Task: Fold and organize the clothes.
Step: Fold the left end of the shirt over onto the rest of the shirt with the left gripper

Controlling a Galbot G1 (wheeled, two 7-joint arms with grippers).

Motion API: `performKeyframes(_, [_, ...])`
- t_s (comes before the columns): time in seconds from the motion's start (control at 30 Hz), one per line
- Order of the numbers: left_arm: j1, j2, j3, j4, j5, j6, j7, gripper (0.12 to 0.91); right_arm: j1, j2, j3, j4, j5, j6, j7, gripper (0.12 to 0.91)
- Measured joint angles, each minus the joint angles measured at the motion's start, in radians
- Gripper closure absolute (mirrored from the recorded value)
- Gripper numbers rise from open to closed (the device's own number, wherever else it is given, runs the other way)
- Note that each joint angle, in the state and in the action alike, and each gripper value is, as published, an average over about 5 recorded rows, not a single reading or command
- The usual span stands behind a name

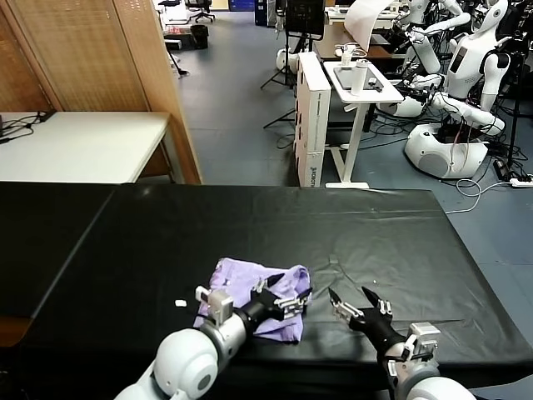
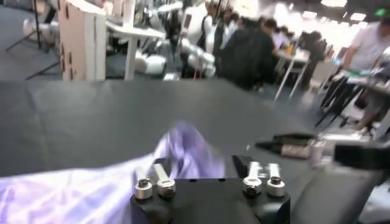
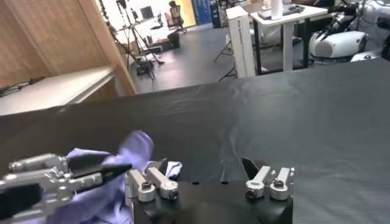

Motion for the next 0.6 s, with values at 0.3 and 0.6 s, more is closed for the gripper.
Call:
performKeyframes(0.3, [0.026, 0.001, -0.048, -0.036, -0.056, -0.078, 0.002, 0.123, 0.023, -0.015, -0.022, -0.012, -0.005, 0.001, -0.009, 0.118])
performKeyframes(0.6, [0.095, 0.052, -0.124, -0.065, 0.054, 0.091, -0.012, 0.123, 0.082, -0.055, -0.069, -0.056, -0.020, 0.038, -0.053, 0.118])
